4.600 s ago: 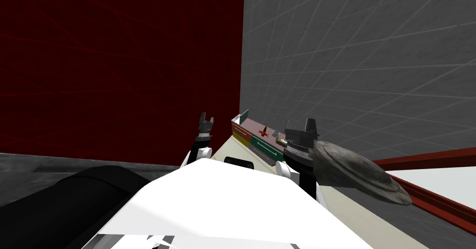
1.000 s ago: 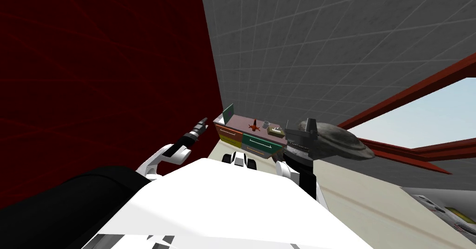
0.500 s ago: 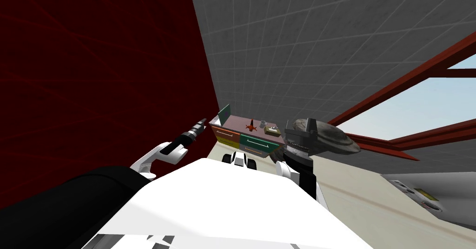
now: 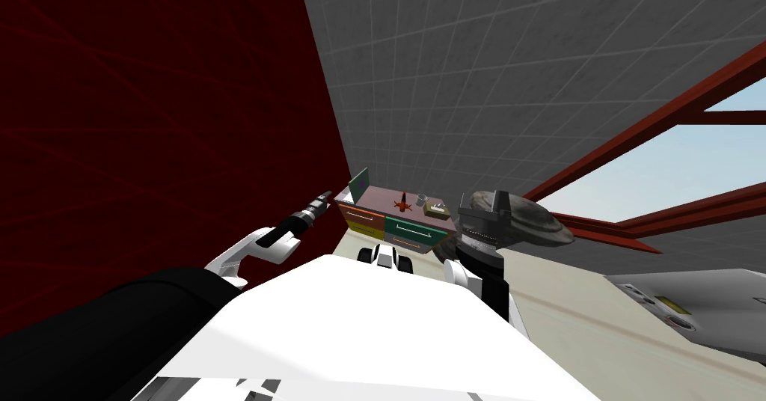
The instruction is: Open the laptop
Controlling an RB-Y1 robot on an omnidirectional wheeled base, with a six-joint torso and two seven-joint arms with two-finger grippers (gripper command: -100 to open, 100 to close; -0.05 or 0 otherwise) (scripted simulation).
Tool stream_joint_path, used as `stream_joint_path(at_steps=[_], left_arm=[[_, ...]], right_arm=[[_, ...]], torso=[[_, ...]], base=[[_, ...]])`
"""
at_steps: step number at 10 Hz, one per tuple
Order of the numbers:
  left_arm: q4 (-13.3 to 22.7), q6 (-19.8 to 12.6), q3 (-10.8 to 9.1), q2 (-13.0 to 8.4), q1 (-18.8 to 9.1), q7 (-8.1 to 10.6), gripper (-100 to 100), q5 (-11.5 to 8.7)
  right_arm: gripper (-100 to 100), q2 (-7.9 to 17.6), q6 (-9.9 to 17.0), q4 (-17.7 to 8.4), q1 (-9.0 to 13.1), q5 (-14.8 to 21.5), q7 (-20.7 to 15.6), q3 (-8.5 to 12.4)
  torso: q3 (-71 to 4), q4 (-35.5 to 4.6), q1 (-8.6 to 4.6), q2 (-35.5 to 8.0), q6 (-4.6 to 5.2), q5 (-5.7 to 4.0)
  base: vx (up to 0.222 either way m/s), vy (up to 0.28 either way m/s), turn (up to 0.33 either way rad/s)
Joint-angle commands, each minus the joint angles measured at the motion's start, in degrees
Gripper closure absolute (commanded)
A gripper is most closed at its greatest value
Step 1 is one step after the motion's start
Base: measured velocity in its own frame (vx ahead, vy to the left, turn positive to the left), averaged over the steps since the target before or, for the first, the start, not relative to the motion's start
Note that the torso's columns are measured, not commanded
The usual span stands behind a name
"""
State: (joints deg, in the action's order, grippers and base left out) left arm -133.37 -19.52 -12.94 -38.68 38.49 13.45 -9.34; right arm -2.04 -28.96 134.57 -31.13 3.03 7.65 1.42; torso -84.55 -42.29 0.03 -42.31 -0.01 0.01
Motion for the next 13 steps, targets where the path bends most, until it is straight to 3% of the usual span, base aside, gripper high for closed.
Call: stream_joint_path(at_steps=[1,4,5,13], left_arm=[[0.03,0.01,0.01,-0.01,-0.01,-0.01,-100,0.0],[0.03,0.01,0.01,-0.01,-0.01,-0.01,-100,0.0],[-0.13,-1.7,-0.54,-1.15,0.25,0.27,-100,-0.13],[-0.13,-1.7,-0.54,-1.15,0.25,0.27,-100,-0.13]], right_arm=[[0,0.0,0.0,0.0,0.0,0.0,0.0,0.0],[0,0.0,0.0,0.0,0.0,0.0,0.0,0.0],[0,0.0,0.0,0.0,0.0,0.0,0.0,0.0],[0,0.0,0.0,0.0,0.0,0.0,0.0,0.0]], torso=[[-0.03,0.01,-0.01,0.05,0.01,0.0],[-0.01,0.0,-0.03,0.01,0.01,-0.01],[0.0,0.0,-0.04,0.0,0.01,-0.01],[-0.01,0.01,-0.08,0.0,0.02,-0.02]], base=[[-0.001,-0.008,-0.03],[-0.001,-0.001,-0.004],[0.003,-0.026,-0.087],[0.009,-0.002,-0.007]])
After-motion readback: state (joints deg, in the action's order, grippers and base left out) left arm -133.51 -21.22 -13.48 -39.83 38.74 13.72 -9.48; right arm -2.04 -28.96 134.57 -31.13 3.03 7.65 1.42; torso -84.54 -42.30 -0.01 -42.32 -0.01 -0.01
